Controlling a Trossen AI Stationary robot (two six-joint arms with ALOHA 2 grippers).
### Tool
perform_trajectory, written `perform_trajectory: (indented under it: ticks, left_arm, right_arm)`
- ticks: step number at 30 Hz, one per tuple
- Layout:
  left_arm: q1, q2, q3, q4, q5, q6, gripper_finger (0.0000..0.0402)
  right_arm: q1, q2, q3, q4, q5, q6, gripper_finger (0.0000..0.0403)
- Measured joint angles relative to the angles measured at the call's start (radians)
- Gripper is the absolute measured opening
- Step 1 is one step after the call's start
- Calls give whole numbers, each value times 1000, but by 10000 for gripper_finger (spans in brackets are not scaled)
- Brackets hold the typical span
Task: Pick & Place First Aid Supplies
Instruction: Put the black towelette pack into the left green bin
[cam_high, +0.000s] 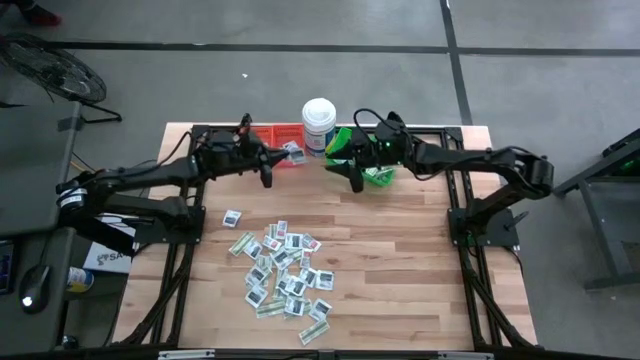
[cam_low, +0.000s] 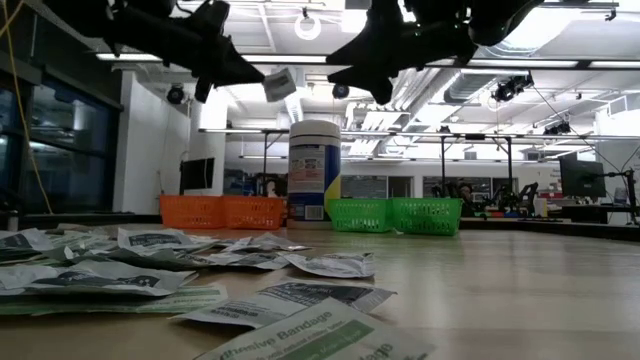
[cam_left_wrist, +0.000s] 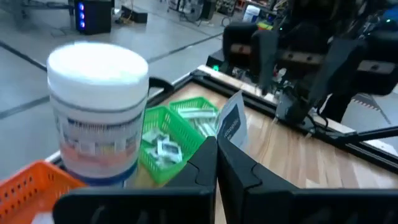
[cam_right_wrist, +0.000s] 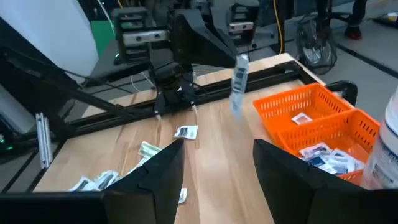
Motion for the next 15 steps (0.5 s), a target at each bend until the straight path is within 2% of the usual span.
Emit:
perform_trajectory:
  ticks: [8,15]
  left_arm:
    - [0,0,50,-43,0,43,0]
    - [0,1,65,-40,7,68,0]
  right_arm:
    - [-18,41,94,-14,-31,-8,185]
    - [-18,142,247,-148,-40,-60,185]
